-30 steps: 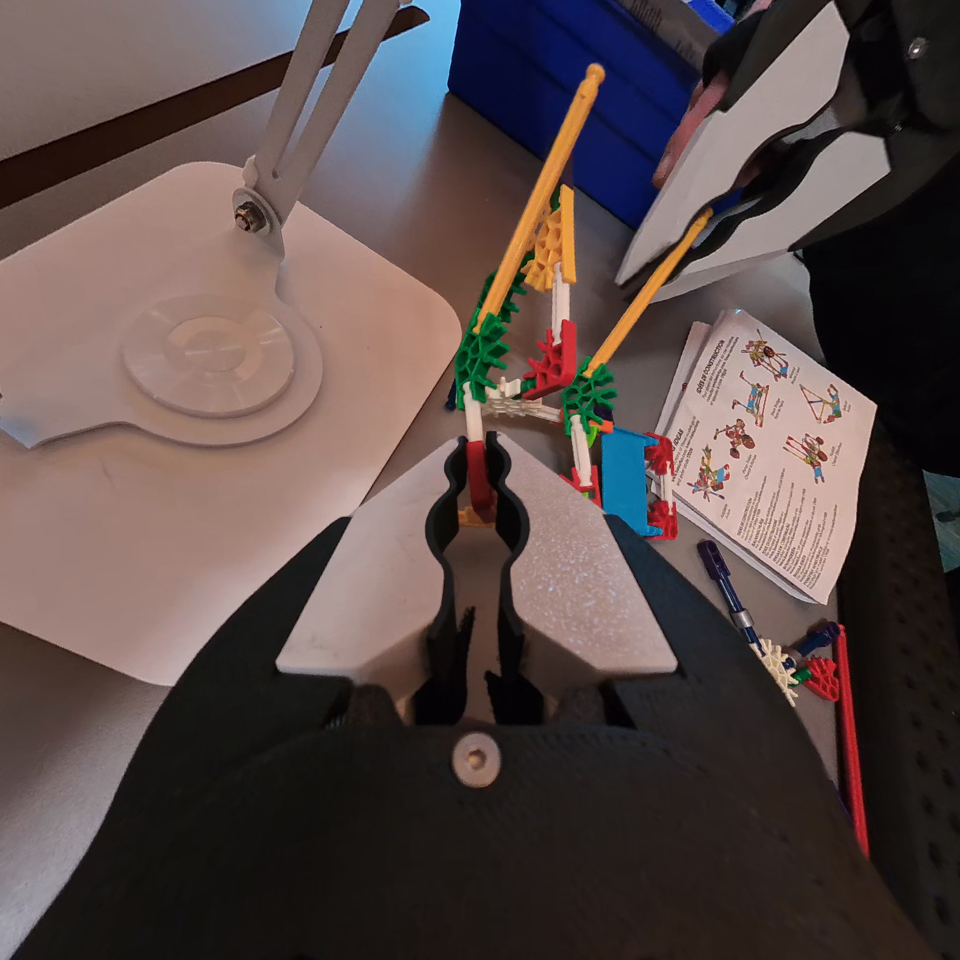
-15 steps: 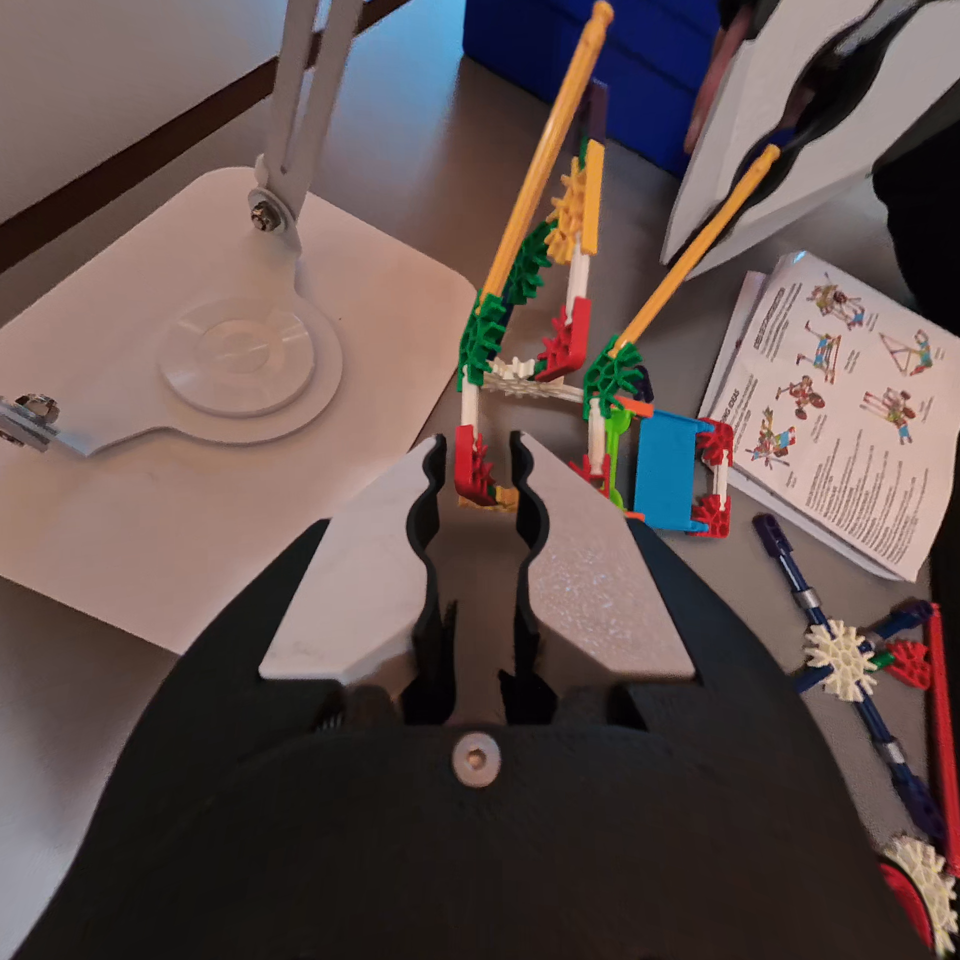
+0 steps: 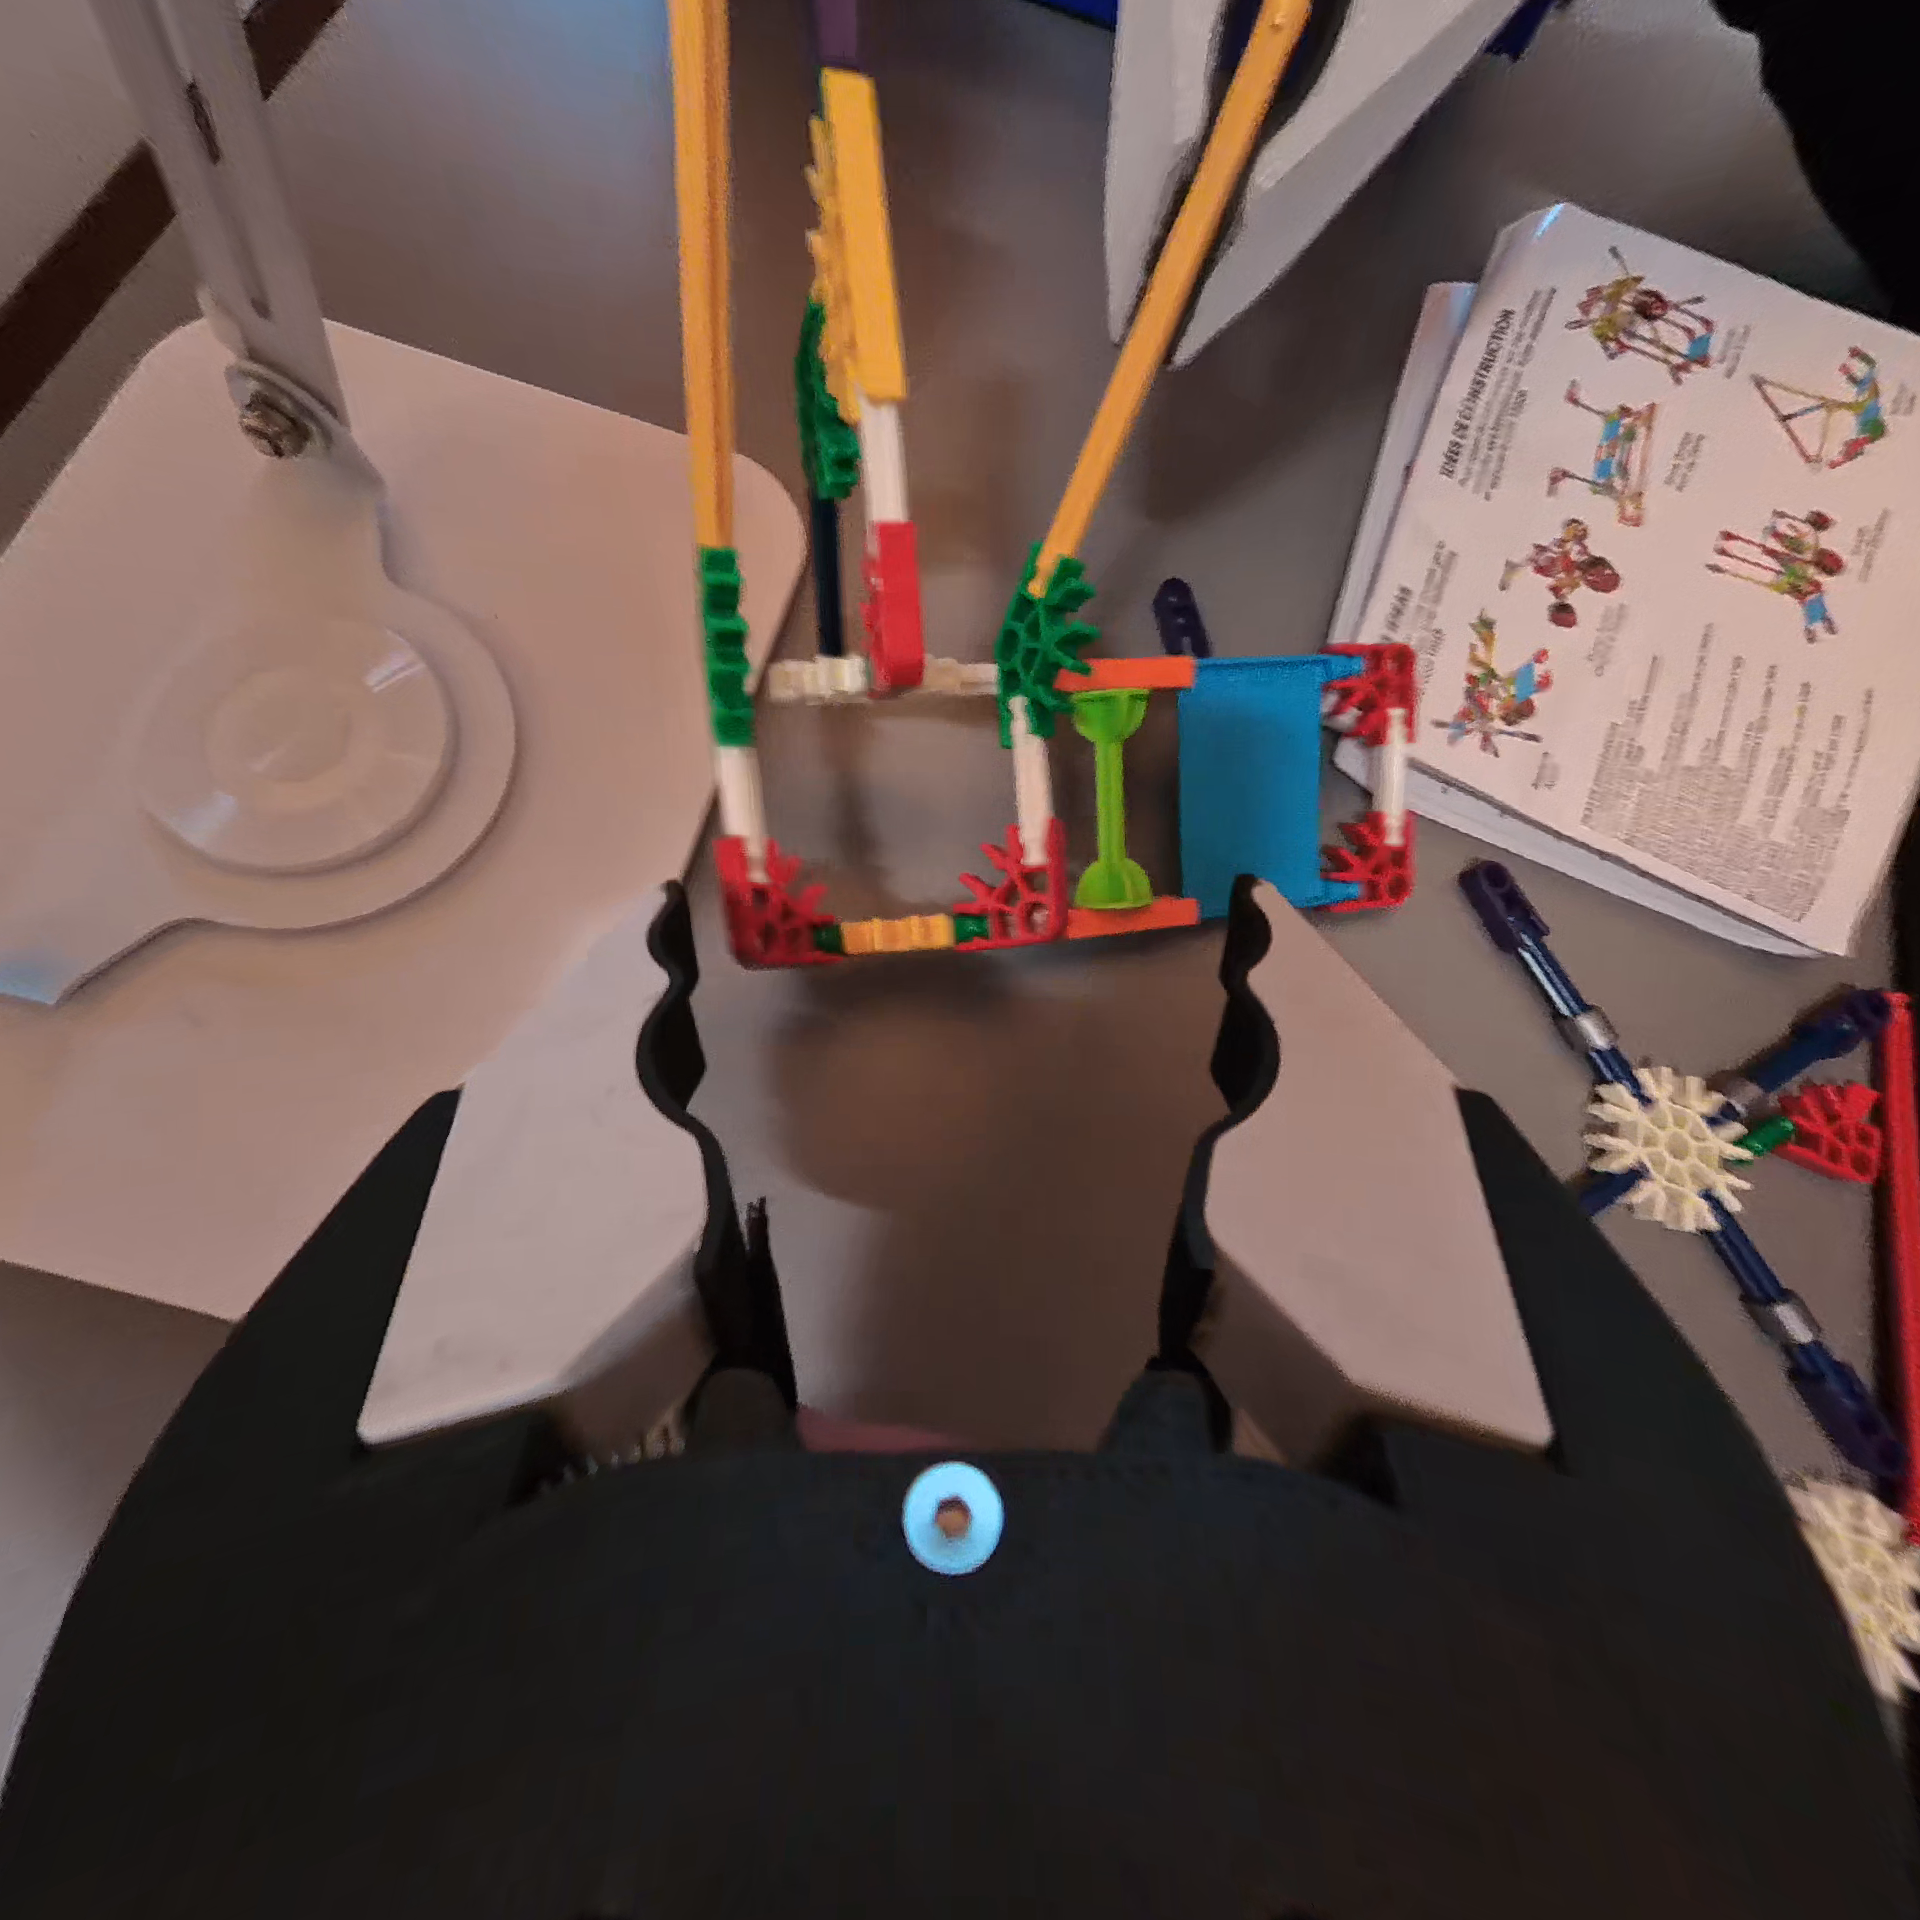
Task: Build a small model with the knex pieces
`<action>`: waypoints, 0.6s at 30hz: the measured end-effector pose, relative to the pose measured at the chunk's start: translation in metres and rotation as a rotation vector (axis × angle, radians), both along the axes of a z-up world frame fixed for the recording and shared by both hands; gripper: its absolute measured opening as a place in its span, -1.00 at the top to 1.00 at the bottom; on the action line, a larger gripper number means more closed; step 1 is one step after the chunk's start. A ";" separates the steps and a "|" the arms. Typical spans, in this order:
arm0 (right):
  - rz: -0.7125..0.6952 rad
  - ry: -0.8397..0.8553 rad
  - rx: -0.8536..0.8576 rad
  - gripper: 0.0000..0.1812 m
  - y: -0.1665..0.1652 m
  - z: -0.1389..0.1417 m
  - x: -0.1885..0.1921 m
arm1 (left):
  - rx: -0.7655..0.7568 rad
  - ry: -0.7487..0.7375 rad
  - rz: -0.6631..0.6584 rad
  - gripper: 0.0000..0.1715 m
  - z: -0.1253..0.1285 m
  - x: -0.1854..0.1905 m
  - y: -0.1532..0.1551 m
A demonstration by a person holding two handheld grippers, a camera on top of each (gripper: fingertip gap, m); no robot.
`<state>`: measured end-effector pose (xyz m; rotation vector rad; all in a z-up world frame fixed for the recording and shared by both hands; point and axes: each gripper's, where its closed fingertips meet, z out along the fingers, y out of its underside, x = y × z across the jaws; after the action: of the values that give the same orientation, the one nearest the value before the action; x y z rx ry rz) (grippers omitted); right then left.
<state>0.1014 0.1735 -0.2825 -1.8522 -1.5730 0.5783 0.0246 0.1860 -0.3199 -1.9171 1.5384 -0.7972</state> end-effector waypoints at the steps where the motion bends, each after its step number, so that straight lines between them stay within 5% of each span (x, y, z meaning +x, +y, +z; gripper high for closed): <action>1: -0.001 0.003 -0.004 0.98 0.000 0.000 0.000 | 0.032 0.000 0.022 -0.14 0.001 0.000 0.006; 10: -0.037 0.033 -0.034 0.98 0.005 0.001 -0.003 | 0.165 0.094 0.034 0.20 -0.013 0.005 0.016; 18: -0.056 0.065 -0.055 0.98 0.006 0.004 -0.007 | 0.170 0.100 0.034 0.21 -0.014 0.002 0.017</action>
<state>0.0945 0.1799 -0.2787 -1.8922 -1.4720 0.6558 0.0267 0.2028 -0.3339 -1.8771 1.5737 -0.5451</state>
